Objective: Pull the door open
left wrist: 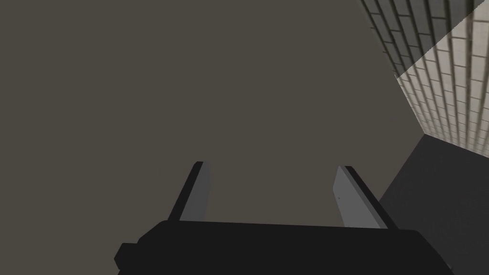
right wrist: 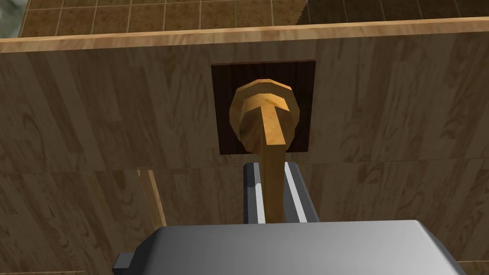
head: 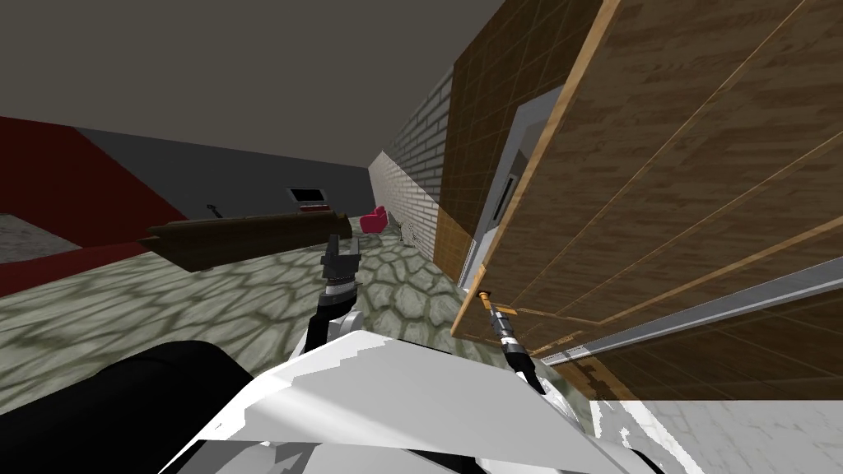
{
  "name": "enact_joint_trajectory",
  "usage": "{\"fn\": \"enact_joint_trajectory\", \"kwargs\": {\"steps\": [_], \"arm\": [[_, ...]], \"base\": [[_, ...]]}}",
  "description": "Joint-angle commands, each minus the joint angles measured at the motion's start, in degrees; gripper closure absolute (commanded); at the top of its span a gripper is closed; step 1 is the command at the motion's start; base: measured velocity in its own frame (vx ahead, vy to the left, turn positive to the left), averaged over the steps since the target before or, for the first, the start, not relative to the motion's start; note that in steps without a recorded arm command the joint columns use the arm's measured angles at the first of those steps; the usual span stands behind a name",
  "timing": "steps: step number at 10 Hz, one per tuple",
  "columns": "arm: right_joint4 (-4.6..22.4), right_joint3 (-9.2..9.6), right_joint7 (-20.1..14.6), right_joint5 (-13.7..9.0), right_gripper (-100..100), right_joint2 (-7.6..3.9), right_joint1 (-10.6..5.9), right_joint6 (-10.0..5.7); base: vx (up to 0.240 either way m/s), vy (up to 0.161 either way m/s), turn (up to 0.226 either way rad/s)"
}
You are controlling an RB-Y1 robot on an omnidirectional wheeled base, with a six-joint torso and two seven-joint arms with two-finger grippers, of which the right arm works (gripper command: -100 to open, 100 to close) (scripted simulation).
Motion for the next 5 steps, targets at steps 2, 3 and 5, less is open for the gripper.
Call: {"fn": "enact_joint_trajectory", "kwargs": {"steps": [2,3,5], "arm": [[0.3,0.24,-0.9,0.3,100,-0.8,1.16,-1.63],[2.4,0.24,-0.9,0.3,100,-0.8,0.94,-1.63],[0.7,0.42,-1.7,0.5,100,-1.65,2.18,-3.3]], "base": [[-0.092,-0.027,0.113],[-0.154,-0.053,0.122],[-0.169,-0.039,0.122]]}}
